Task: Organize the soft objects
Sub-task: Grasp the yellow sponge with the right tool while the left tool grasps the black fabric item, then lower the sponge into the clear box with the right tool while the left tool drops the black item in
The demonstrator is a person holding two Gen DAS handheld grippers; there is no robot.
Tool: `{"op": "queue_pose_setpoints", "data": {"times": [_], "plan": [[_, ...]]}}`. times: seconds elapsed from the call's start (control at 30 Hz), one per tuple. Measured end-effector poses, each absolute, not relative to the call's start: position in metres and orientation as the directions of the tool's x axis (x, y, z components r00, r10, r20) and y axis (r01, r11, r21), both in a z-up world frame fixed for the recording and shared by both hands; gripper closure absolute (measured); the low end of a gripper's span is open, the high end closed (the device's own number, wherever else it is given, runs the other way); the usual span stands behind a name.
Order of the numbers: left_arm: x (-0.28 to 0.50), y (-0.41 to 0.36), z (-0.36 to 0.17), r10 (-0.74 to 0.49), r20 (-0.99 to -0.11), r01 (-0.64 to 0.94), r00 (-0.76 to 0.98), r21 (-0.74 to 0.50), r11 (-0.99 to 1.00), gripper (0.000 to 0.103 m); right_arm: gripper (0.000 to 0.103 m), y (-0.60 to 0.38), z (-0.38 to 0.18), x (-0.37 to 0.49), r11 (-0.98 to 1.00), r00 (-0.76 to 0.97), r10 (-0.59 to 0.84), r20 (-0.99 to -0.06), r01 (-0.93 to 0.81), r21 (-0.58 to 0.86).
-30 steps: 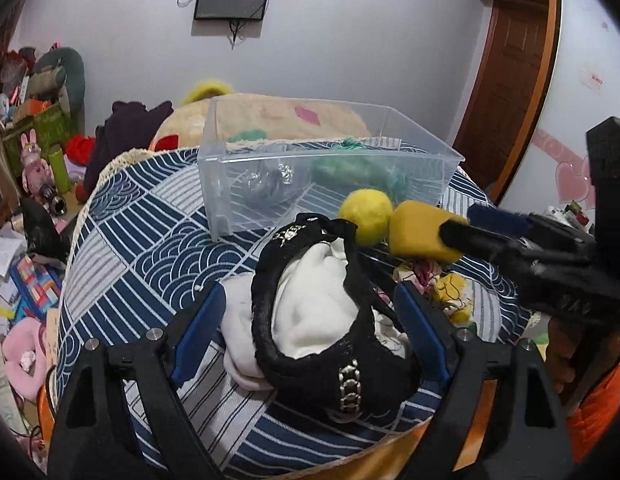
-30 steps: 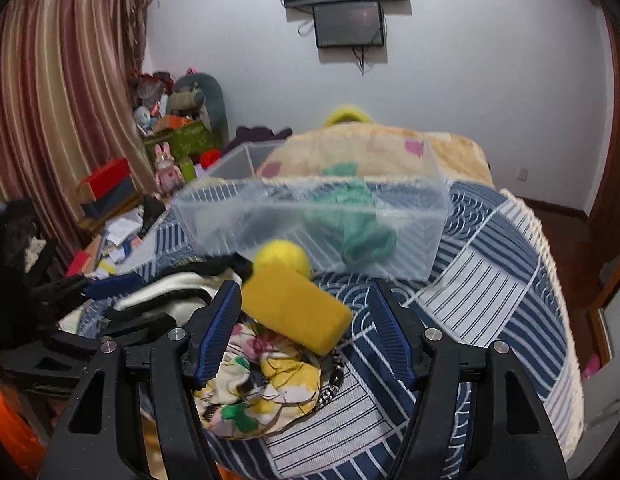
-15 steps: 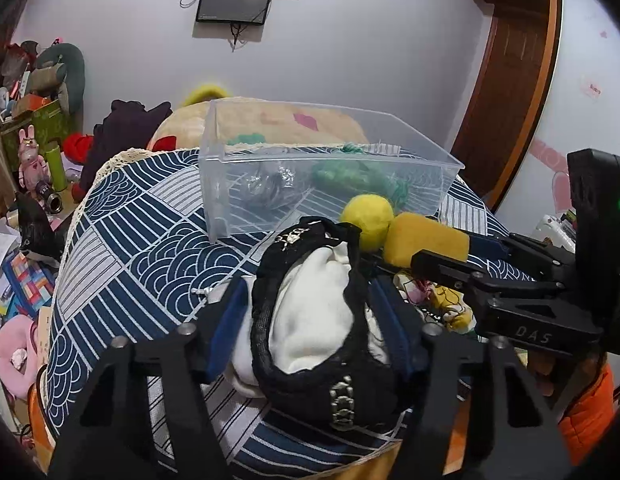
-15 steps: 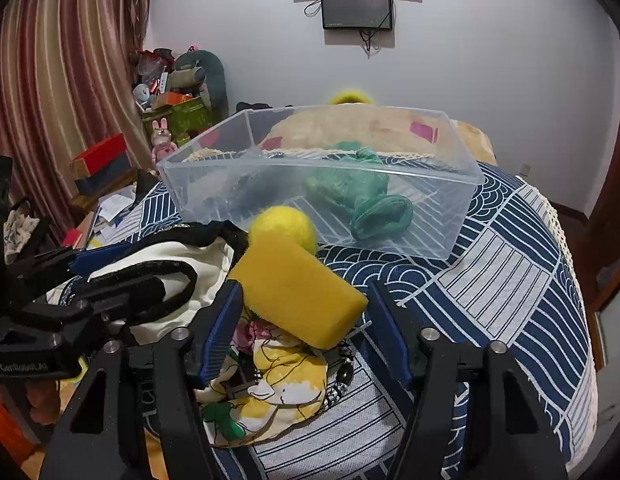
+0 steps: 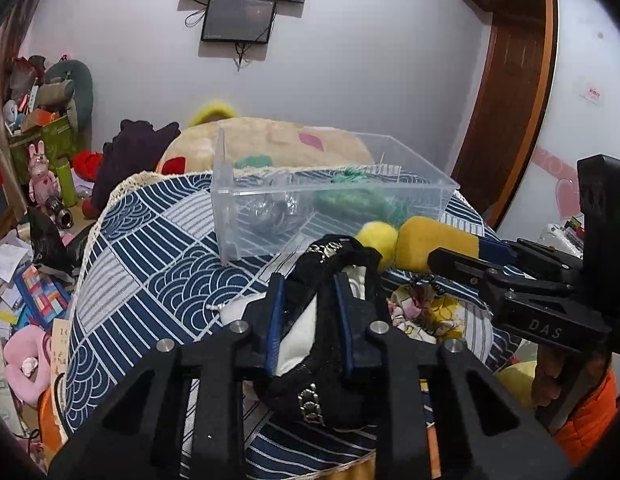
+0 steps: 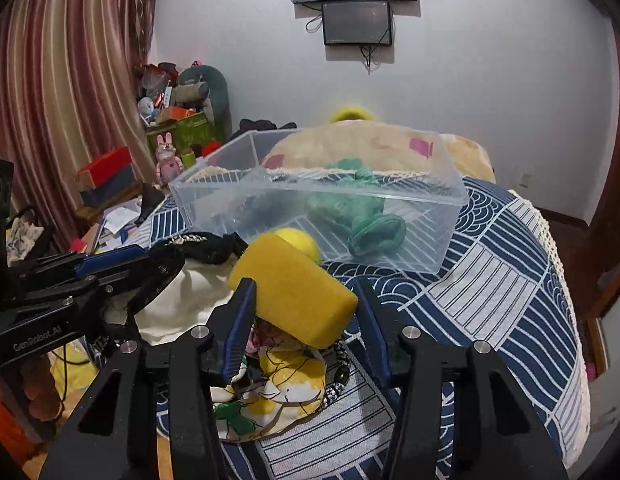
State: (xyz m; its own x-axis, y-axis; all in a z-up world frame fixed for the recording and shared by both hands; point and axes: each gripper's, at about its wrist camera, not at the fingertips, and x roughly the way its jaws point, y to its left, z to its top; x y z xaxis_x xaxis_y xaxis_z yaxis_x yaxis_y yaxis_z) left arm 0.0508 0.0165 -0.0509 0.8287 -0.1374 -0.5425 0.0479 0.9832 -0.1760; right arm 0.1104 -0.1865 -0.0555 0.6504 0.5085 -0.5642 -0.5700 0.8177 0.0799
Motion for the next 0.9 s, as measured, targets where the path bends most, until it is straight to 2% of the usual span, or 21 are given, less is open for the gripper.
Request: {"op": "queue_pose_setpoints", "data": {"times": [0.33, 0.67, 0.9], "plan": [[0.046, 0.014, -0.028, -0.091, -0.489, 0.033, 0.868, -0.126, 0.991, 0.084, 0.057, -0.2, -0.036, 0.106, 0.825, 0.683, 0.522, -0.512, -0.556, 0.099], [0.058, 0.031, 0.007, -0.058, -0.414, -0.001, 0.908, -0.142, 0.99, 0.084, 0.057, -0.21, -0.015, 0.111, 0.844, 0.72, 0.507, -0.473, -0.527, 0.102], [0.078, 0.042, 0.028, -0.046, -0.379, -0.016, 0.924, -0.159, 0.987, 0.084, 0.057, -0.211, 0.014, 0.12, 0.856, 0.766, 0.497, -0.408, -0.51, 0.084]]}}
